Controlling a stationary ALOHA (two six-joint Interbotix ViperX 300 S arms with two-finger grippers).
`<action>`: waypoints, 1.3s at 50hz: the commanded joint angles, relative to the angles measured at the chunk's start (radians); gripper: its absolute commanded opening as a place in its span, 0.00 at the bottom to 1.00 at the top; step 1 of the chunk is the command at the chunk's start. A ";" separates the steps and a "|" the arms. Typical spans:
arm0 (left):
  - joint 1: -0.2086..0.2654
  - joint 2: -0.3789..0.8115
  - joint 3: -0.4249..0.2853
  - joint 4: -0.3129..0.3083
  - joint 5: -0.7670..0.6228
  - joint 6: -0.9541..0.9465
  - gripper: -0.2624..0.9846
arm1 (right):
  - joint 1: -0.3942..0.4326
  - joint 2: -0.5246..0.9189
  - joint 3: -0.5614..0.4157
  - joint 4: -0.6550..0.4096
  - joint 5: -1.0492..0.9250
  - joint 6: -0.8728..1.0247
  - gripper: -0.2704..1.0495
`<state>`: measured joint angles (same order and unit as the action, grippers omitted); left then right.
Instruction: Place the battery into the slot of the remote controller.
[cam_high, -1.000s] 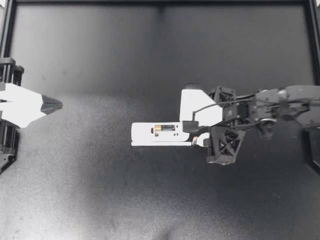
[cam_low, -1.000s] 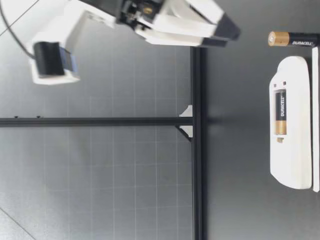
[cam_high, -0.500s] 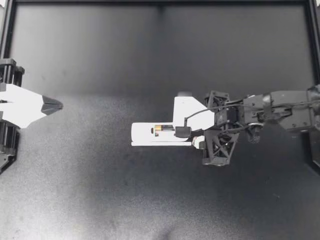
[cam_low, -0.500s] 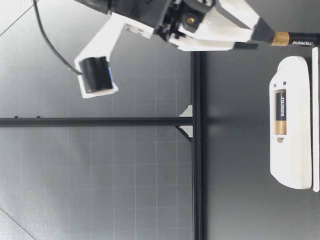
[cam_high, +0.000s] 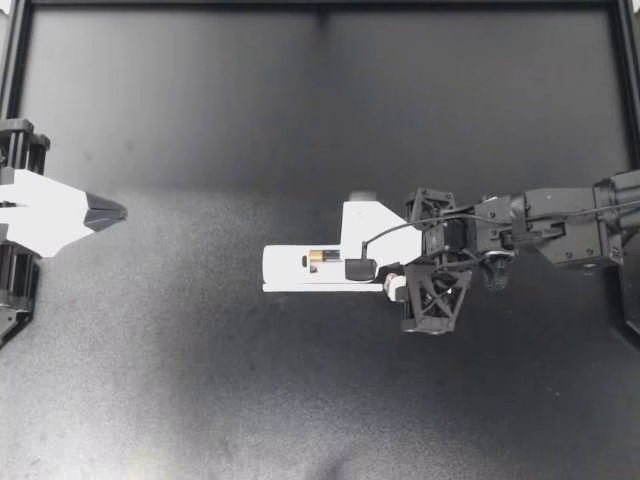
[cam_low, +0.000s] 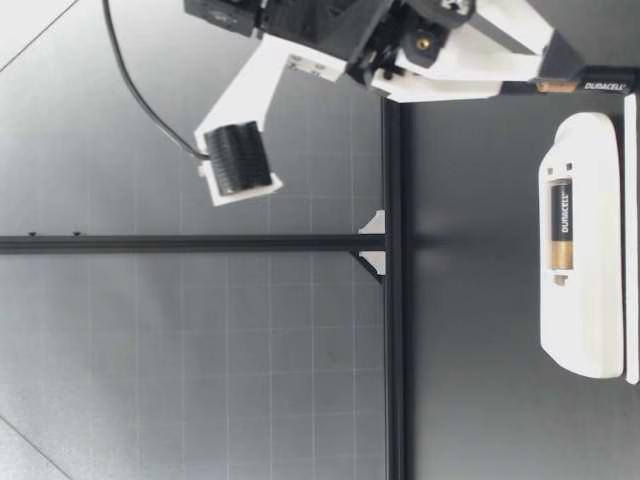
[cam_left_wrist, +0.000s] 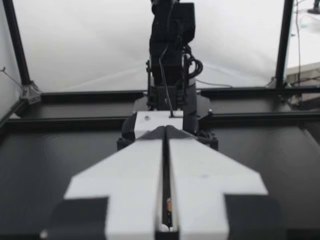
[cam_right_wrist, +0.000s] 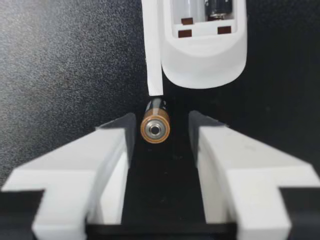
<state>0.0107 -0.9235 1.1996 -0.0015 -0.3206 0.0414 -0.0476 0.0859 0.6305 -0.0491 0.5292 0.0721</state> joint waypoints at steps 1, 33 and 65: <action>0.002 0.006 -0.012 -0.002 -0.009 -0.002 0.09 | -0.005 -0.011 -0.020 -0.002 -0.008 0.000 0.48; 0.003 0.054 -0.006 -0.002 -0.002 -0.003 0.09 | -0.005 -0.048 -0.017 0.003 -0.038 0.000 0.24; 0.083 0.630 -0.236 -0.018 0.247 -0.002 0.09 | -0.032 -0.114 0.236 0.003 -0.796 0.000 0.24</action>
<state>0.0874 -0.3543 1.0232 -0.0184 -0.0997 0.0368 -0.0583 -0.0291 0.8682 -0.0476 -0.1963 0.0767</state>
